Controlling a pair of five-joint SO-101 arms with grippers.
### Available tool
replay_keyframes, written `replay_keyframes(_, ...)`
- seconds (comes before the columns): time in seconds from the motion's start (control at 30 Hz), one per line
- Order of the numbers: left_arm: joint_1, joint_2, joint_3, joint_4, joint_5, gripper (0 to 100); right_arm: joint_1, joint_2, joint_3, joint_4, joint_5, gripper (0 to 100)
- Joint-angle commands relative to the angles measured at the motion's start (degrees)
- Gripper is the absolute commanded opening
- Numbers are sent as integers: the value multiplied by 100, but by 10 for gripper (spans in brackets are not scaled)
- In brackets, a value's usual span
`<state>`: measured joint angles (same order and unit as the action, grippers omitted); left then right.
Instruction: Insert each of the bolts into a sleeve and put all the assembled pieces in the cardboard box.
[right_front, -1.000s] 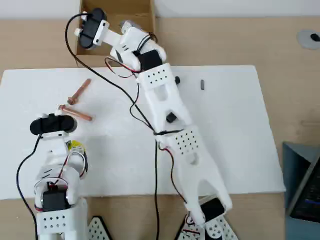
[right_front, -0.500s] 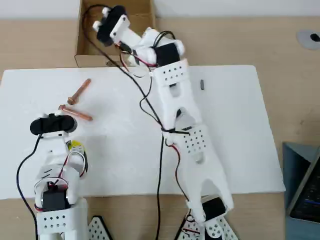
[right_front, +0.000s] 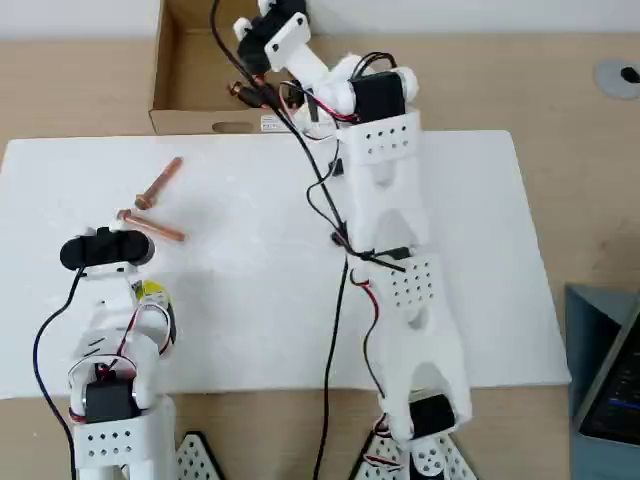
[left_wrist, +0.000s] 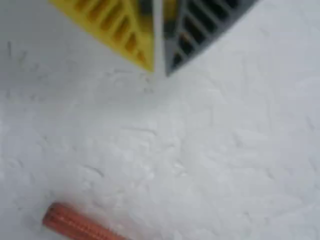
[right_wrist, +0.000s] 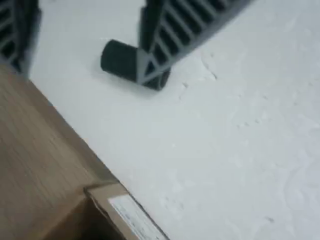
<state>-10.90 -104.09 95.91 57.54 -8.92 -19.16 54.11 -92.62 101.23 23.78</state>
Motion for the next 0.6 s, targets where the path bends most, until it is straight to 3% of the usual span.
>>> replay_keyframes(0.0,-62,-40,-18,-105,0,16,233,-778,462,132,-44,163)
replay_keyframes(0.37,-62,-40,-18,-105,0,16,435,-3363,5235,114,-97,163)
replay_keyframes(0.57,-62,-40,-18,-105,0,16,444,-4242,6826,105,-1204,164)
